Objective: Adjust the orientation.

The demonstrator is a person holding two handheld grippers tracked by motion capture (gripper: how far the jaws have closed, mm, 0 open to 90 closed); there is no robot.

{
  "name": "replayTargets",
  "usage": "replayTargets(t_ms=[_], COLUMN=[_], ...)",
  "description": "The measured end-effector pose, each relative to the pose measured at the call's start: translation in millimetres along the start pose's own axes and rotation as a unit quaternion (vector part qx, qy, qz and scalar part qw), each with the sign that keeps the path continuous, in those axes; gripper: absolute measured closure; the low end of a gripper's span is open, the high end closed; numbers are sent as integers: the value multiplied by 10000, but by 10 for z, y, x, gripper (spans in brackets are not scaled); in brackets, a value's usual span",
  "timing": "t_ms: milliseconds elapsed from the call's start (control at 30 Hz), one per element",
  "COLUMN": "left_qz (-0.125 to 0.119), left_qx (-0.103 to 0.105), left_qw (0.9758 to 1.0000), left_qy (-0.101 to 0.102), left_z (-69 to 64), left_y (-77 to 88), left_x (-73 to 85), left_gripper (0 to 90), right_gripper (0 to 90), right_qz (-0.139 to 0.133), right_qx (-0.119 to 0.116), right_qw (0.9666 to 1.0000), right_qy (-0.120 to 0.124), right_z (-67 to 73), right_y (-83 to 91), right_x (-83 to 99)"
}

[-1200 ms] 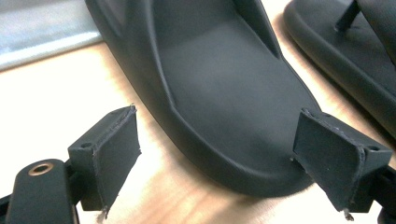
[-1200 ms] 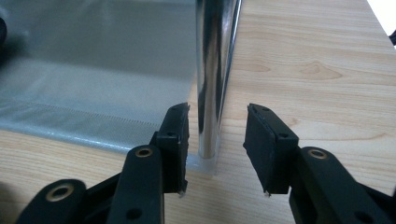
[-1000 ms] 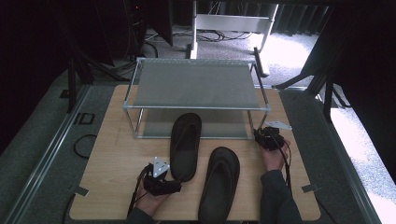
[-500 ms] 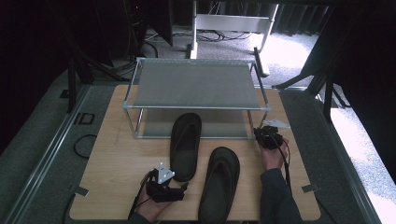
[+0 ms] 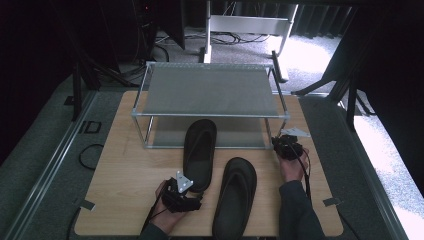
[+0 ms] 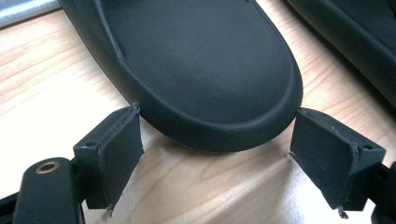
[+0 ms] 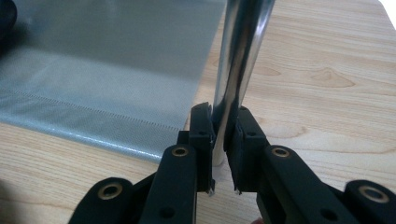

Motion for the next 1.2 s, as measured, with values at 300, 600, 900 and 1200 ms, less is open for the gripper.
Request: replayTargets(t_ms=[300, 600, 900, 1200], left_qz=[-91, -119, 58, 42], left_qx=[8, -5, 34, -238], left_qw=[9997, 9995, 9997, 9997], left_qy=[234, 279, 219, 19], left_z=[35, 59, 110, 58], left_y=[-73, -139, -73, -182], left_x=[-148, -251, -45, -184], left_gripper=[200, 200, 157, 242], right_gripper=[812, 812, 812, 813], right_qz=[10, 3, -6, -7], right_qx=[-22, -56, -58, -67], right_qw=[10000, 10000, 10000, 10000], right_qy=[24, 32, 41, 56], right_z=[-4, -13, -13, -16], right_y=[0, 2, 1, 0], right_x=[-1, 2, 4, 5])
Point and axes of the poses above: each handheld gripper's, and its own axes: y roughly backward along the jaws, x roughly out of its underside, z roughly to its left, the point moved 1 cm from there along -y, roughly forward along the jaws, and after that the axes turned 4 degrees about -x, right-handed, at the moved point
